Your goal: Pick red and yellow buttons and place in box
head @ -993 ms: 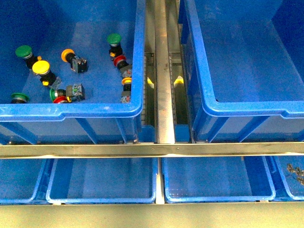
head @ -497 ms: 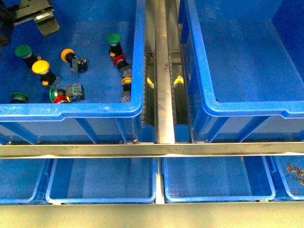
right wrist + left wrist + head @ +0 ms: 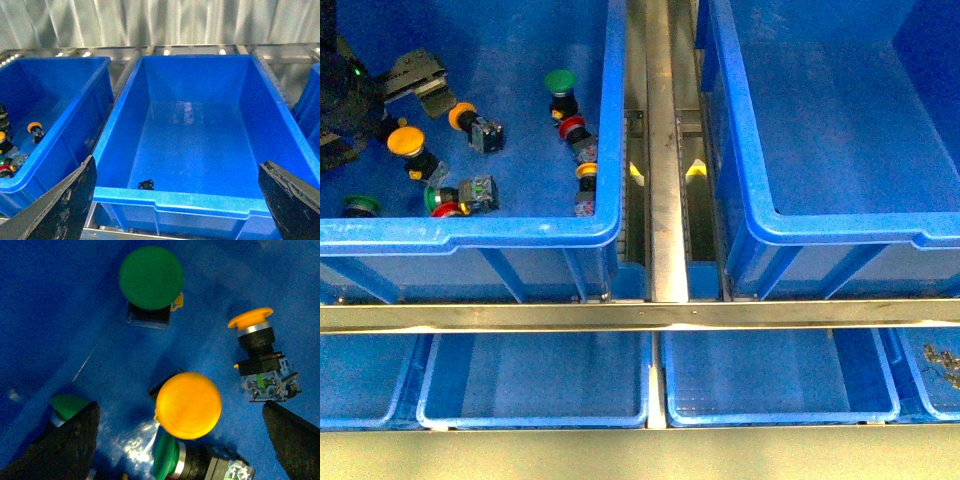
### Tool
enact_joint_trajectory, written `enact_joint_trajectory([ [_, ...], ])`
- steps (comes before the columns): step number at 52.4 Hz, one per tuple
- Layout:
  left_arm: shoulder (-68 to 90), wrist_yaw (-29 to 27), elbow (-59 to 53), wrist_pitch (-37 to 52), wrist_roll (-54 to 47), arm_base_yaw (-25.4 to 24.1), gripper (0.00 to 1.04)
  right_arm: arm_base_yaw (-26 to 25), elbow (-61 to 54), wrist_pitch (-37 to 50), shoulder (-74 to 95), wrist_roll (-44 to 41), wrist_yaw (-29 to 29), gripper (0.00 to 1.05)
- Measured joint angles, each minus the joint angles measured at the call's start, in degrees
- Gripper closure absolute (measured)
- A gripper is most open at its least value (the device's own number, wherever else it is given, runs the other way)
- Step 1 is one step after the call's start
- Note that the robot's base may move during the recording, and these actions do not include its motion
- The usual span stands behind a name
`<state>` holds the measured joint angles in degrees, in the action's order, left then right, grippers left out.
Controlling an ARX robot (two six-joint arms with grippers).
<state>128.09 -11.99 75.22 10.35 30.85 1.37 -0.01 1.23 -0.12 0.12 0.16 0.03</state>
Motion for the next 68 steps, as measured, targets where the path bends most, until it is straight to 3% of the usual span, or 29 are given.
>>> enact_joint_trajectory([
  [26, 6.2, 2.6, 6.7, -0.6, -1.3, -2.0, 0.08, 0.0, 0.0, 0.0, 0.0, 0.0, 0.0, 0.07],
  [68, 7.3, 4.7, 7.7, -2.0, -1.7, -2.4, 0.09, 0.0, 0.0, 0.0, 0.0, 0.0, 0.0, 0.07],
])
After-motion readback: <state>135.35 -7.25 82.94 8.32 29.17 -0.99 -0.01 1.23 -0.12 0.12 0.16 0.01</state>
